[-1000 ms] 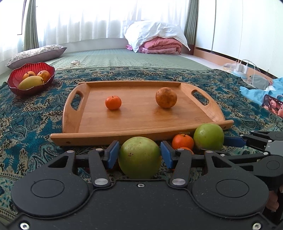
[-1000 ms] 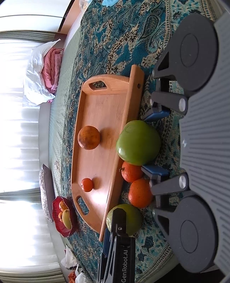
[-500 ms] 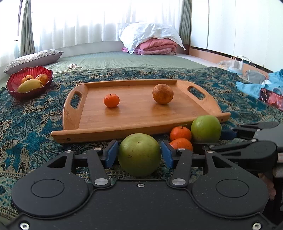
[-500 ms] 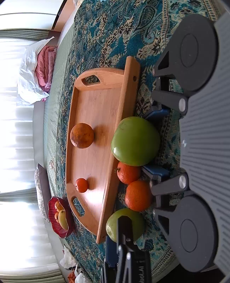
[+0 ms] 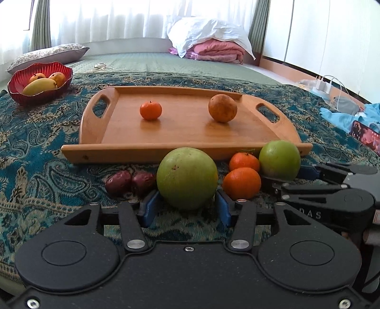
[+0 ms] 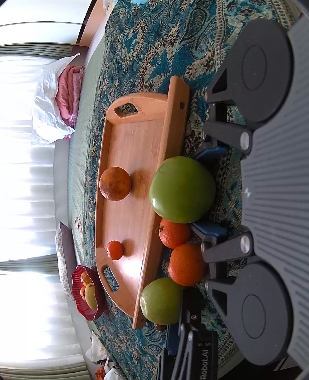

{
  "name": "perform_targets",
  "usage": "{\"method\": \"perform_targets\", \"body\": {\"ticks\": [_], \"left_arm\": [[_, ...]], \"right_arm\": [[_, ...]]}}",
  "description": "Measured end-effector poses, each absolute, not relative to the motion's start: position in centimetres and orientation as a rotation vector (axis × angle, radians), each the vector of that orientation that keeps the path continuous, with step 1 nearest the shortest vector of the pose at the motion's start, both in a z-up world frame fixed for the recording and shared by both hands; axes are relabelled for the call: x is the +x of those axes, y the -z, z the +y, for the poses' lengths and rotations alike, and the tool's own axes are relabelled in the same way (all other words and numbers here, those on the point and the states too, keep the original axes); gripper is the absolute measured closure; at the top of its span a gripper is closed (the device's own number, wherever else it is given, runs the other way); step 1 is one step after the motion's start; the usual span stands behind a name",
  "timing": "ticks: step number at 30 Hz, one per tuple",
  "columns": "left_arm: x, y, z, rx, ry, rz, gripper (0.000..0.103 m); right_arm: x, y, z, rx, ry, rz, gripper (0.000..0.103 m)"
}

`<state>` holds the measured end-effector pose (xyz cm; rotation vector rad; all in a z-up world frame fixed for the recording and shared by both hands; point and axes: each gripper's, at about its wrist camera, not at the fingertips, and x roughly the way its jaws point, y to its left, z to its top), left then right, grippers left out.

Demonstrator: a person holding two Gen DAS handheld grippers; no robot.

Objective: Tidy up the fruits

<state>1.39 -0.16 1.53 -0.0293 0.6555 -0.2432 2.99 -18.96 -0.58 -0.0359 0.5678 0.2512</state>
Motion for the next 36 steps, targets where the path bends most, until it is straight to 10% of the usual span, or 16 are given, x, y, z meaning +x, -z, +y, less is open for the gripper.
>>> {"method": "perform_targets", "body": {"ticks": [36], "left_arm": [[1.5,-2.5,-1.8,0.014,0.202,0.539,0.054]], "right_arm": [[0.9,0.7,-19.5,0.037,-0.210,0.471,0.049]]}}
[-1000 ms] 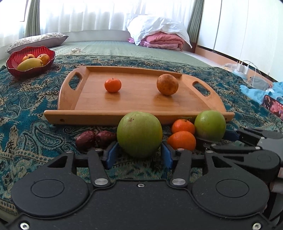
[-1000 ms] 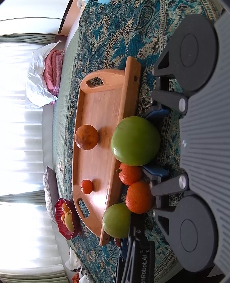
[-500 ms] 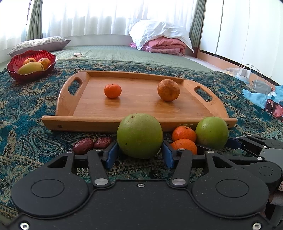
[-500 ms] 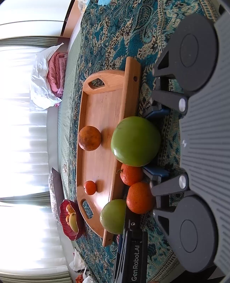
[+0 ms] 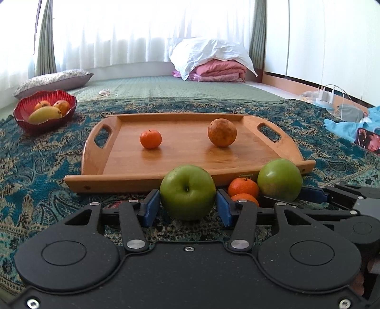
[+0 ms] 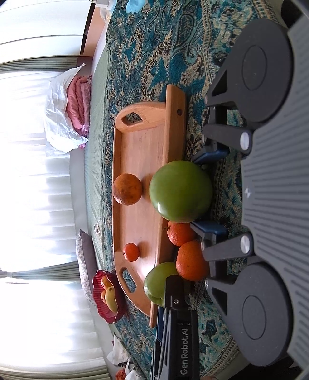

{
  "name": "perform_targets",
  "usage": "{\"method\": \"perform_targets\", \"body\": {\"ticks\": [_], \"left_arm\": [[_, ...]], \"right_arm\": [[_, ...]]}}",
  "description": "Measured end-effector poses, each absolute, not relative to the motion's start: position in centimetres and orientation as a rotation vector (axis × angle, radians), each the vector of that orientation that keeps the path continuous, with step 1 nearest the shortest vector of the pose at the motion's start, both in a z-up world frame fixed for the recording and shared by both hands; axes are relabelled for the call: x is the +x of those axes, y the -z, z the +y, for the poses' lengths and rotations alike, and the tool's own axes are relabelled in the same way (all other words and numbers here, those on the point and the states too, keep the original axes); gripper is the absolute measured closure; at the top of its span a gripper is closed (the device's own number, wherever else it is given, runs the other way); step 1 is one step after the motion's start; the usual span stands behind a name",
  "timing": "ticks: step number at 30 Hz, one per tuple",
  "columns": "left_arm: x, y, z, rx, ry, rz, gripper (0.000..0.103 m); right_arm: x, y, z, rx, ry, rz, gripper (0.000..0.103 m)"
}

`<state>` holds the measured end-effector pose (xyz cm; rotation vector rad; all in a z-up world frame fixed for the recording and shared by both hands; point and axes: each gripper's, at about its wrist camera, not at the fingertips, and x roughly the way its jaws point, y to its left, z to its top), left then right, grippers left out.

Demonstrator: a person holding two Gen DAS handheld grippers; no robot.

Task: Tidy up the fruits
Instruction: 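Grasp a green apple with the left tool while the right tool lifts its green apple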

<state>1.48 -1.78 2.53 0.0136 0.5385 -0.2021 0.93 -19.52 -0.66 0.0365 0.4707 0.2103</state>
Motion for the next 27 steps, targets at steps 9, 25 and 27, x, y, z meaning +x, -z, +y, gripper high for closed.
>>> {"method": "perform_targets", "body": {"ticks": [9,25,27], "left_arm": [[2.4,-2.2,-1.6,-0.024,0.204,0.557,0.049],[3.8,-1.3,-2.2,-0.044,0.177,0.563,0.049],[3.7,-1.4,-2.2,-0.043,0.173,0.563,0.049]], "right_arm": [[1.0,0.7,-19.3,0.042,-0.197,0.473,0.049],[2.1,1.5,-18.7,0.029,-0.177,0.470,0.047],[2.2,1.6,-18.7,0.021,-0.178,0.468,0.046]]}}
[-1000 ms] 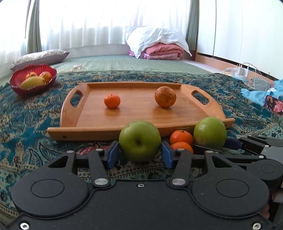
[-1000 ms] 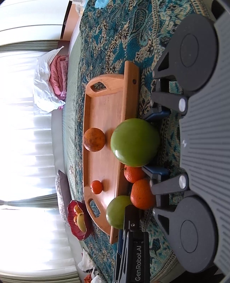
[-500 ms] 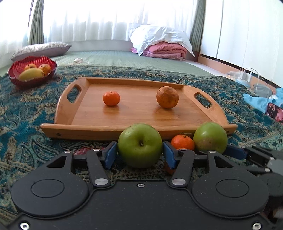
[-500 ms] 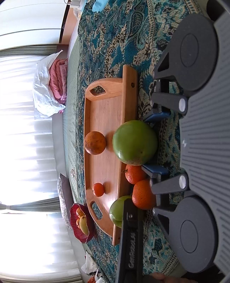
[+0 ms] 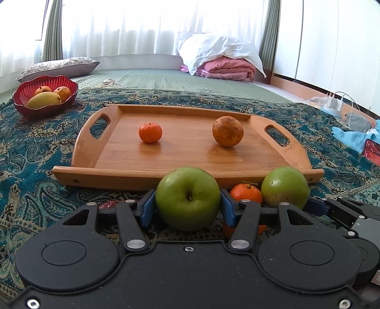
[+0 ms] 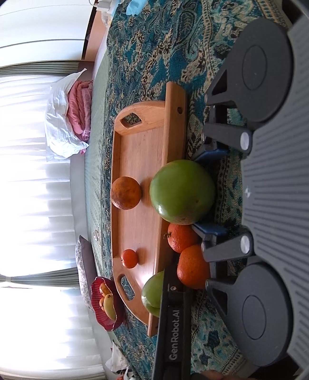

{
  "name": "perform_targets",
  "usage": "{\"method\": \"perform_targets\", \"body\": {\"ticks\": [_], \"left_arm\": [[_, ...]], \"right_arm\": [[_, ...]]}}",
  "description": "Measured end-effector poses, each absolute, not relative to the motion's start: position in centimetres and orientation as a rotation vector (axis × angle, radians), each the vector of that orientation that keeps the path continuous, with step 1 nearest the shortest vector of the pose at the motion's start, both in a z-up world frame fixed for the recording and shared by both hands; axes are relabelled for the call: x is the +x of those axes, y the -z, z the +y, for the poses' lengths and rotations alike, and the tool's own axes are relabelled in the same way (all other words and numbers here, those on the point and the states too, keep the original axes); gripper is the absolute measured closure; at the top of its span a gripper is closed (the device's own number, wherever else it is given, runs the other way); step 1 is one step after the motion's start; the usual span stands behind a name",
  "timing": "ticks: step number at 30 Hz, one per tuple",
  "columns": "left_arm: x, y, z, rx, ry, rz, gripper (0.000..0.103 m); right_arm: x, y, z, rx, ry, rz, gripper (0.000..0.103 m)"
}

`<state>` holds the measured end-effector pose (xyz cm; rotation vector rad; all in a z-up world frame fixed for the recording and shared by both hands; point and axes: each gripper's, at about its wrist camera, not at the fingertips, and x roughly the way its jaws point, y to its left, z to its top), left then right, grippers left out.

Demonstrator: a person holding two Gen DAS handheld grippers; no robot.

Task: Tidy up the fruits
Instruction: 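Grasp a green apple with the left tool while the right tool lifts its green apple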

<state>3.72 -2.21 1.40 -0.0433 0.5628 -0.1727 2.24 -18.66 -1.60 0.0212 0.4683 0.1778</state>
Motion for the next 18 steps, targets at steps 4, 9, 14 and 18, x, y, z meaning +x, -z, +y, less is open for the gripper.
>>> {"method": "perform_targets", "body": {"ticks": [4,9,14,18], "left_arm": [[3.5,-1.6,-2.1,-0.049,0.166,0.567,0.049],[2.7,-2.4,-1.7,-0.037,0.158,0.542,0.049],[2.4,-3.4,-1.2,-0.034,0.149,0.511,0.049],[2.7,-3.9,-1.0,-0.040,0.139,0.501,0.049]], "right_arm": [[2.4,1.7,-18.5,0.030,-0.176,0.462,0.047],[1.5,1.3,-18.9,0.069,-0.171,0.438,0.048],[0.9,0.5,-19.5,0.105,-0.166,0.420,0.049],[1.0,-0.3,-19.6,0.095,-0.163,0.406,0.050]]}}
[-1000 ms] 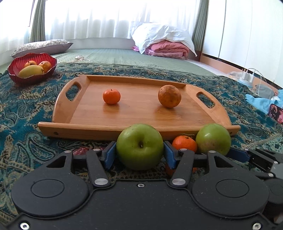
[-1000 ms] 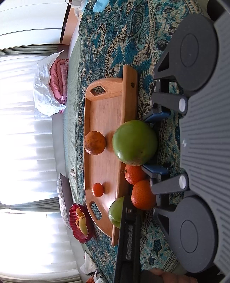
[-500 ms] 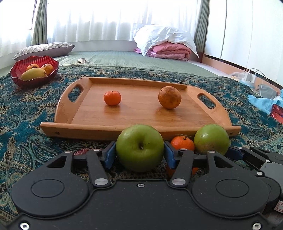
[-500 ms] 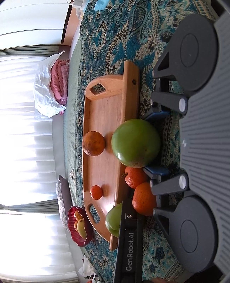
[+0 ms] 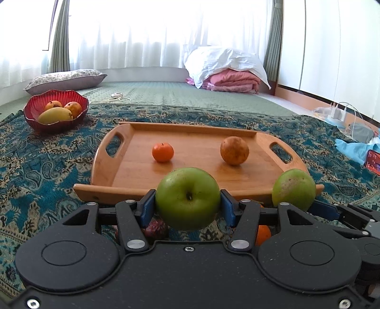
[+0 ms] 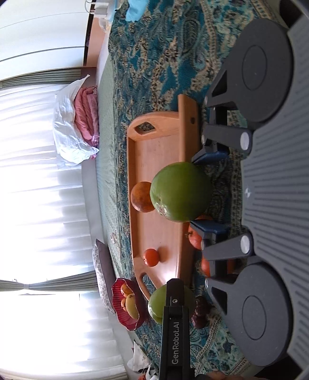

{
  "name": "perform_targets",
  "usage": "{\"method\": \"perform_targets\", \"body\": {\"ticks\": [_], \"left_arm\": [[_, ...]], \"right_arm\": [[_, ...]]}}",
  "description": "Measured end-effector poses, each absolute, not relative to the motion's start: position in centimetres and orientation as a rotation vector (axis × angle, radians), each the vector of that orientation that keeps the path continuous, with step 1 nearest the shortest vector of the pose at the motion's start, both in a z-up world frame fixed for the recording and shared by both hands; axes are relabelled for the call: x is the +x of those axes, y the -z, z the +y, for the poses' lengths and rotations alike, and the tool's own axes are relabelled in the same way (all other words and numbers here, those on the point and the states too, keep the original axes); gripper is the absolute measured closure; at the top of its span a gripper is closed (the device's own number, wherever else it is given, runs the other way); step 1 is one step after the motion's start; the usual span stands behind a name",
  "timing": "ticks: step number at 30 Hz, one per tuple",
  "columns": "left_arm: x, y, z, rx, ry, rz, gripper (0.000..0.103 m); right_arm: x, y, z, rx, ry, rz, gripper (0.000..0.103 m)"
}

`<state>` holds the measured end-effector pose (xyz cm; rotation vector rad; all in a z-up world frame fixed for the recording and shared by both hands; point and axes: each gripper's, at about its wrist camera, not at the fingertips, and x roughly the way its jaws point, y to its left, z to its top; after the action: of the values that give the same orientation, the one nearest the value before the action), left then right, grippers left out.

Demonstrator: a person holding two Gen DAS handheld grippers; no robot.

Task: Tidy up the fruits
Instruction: 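Grasp a green apple with the left tool while the right tool lifts its green apple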

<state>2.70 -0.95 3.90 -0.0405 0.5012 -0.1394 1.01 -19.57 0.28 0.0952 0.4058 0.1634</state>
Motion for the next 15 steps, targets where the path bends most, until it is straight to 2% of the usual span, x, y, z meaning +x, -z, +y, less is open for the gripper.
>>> {"method": "perform_targets", "body": {"ticks": [4,10,15], "left_arm": [[2.8,-4.2,-0.7,-0.047,0.136,0.499,0.049],[3.0,-3.9,-0.6,-0.044,0.129,0.508,0.049],[3.0,-3.8,-0.4,-0.047,0.124,0.513,0.049]], "right_arm": [[1.1,-0.7,-19.6,0.104,-0.164,0.401,0.050],[1.5,-0.6,-19.3,0.090,-0.168,0.412,0.044],[2.7,0.8,-19.3,0.168,-0.187,0.493,0.042]]}}
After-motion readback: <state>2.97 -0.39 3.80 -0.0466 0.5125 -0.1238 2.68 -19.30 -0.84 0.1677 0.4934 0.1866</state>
